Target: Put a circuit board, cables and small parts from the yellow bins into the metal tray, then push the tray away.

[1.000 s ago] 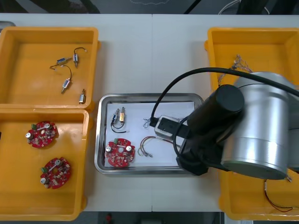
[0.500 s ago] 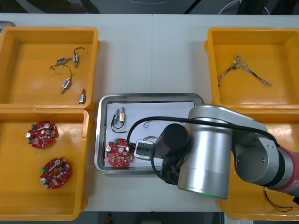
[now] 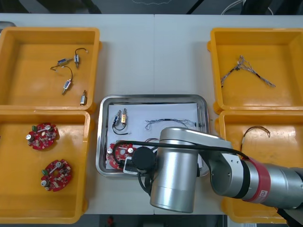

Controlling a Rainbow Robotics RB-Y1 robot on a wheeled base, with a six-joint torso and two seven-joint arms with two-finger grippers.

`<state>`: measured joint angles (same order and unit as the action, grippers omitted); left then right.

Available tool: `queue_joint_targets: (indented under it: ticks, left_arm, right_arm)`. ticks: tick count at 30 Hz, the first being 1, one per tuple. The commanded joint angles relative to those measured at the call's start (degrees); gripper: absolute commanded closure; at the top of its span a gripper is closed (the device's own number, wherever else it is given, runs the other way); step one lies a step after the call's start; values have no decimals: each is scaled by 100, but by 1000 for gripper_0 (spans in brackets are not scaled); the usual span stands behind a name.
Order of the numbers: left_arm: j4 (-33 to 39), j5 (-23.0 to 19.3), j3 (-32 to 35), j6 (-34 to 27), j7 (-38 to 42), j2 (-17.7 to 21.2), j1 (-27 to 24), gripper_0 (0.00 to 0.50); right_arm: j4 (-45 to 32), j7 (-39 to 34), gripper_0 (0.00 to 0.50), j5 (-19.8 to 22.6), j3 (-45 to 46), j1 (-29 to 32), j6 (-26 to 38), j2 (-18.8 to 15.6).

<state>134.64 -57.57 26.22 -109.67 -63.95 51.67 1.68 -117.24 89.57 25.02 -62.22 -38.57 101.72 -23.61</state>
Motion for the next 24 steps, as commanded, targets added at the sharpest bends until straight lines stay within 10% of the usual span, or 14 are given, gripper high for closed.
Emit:
queue_joint_targets:
  ticks: [1,24]
  left_arm:
    - [150,-44,165,-33,-645,220,122,0]
    - [150,-44,165,-33,-645,220,122,0]
  right_arm:
    - [175,131,0,-252,-344,-133,-161,234]
    - [439,157,0,-621,-563,-133,-610,472]
